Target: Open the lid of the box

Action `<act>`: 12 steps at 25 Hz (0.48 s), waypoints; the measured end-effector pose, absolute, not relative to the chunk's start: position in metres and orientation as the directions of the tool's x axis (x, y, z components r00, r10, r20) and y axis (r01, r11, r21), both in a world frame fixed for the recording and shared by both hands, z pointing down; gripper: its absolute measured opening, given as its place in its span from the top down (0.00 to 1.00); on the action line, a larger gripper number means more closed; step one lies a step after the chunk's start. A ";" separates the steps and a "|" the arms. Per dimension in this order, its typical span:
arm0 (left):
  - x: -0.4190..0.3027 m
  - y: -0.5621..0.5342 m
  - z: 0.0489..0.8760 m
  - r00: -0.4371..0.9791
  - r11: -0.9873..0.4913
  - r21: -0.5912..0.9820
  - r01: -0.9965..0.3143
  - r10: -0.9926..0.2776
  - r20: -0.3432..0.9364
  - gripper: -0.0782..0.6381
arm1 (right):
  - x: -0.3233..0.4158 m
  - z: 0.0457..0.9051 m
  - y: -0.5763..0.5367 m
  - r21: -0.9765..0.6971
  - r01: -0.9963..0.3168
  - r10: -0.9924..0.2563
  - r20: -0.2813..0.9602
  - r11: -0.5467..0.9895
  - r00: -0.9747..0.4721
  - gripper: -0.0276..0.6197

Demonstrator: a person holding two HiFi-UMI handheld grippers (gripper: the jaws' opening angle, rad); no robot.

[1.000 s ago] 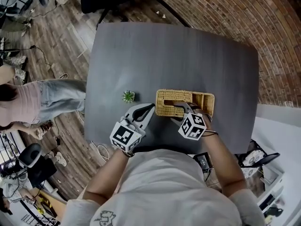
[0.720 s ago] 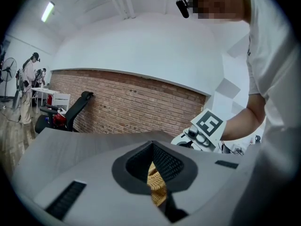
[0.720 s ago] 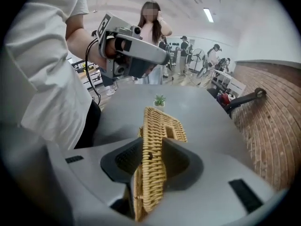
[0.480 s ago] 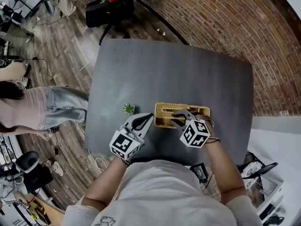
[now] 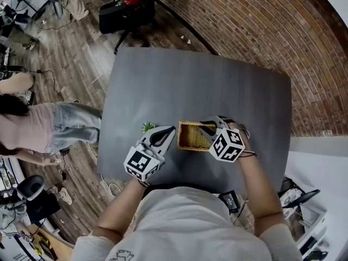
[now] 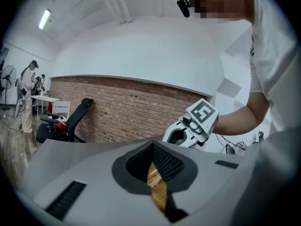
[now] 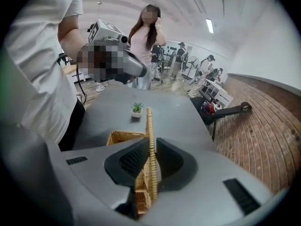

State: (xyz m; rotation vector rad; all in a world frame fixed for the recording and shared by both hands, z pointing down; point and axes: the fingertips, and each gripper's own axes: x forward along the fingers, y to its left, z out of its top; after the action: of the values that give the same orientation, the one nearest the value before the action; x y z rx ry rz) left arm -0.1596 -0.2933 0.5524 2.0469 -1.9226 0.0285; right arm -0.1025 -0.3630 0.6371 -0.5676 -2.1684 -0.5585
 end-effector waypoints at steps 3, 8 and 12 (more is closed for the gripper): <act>-0.165 -0.297 0.552 0.089 -0.035 0.222 -0.974 -0.967 0.237 0.88 | -0.113 0.634 -0.373 0.213 0.555 0.190 0.792 0.804 -0.580 0.87; -0.171 -0.309 0.556 0.099 -0.044 0.224 -0.974 -0.966 0.240 0.88 | -0.129 0.637 -0.393 0.225 0.543 0.169 0.796 0.809 -0.582 0.86; -0.174 -0.314 0.560 0.109 -0.051 0.230 -0.972 -0.963 0.245 0.88 | -0.141 0.641 -0.405 0.215 0.535 0.167 0.800 0.817 -0.576 0.85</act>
State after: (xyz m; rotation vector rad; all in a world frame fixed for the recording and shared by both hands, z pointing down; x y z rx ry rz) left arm -0.1741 -0.3143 0.5602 2.0593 -1.8965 0.0356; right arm -0.1414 -0.4051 0.6413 -0.5139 -2.1610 -0.5617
